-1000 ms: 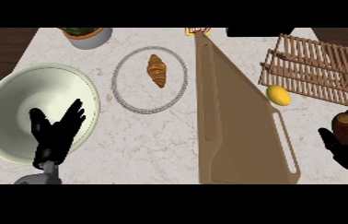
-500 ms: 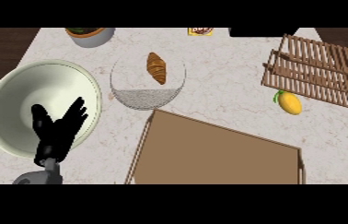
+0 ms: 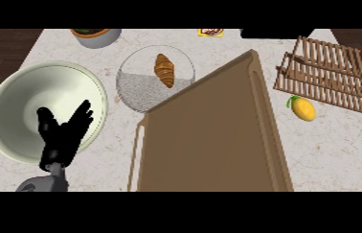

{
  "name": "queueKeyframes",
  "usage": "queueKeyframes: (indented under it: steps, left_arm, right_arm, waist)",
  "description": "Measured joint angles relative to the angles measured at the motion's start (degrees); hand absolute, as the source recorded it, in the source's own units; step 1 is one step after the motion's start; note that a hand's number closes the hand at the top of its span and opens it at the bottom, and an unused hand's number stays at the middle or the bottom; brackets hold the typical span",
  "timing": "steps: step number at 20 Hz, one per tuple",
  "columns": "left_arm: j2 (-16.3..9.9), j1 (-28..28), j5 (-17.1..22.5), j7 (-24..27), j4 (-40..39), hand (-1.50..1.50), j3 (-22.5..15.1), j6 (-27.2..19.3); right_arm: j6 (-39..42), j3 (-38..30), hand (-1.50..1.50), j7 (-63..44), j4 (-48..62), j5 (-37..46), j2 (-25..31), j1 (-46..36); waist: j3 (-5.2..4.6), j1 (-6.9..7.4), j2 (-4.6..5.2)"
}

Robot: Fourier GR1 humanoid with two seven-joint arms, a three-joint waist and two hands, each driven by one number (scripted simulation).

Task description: Pick the sweet potato from the tray and place it in the tiered shelf

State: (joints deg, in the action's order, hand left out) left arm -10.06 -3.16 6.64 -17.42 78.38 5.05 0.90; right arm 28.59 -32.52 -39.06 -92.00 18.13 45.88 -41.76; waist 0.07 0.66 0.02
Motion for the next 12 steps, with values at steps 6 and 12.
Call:
queueKeyframes:
  steps: [6, 12]
  left_arm:
    - [0.2, -0.5, -0.3, 1.5, -1.2, 0.00, 0.3, 0.4]
    - [-0.1, -0.3, 0.0, 0.6, -0.5, 0.00, 0.5, 1.1]
  right_arm:
    - [-1.0, 3.8, 1.50, 8.2, 13.7, 1.9, 4.1, -3.9]
    - [-4.7, 7.4, 1.50, 18.4, 23.9, 5.7, 5.2, -4.5]
  waist:
    - [0.05, 0.24, 0.03]
    - [0.00, 0.26, 0.12]
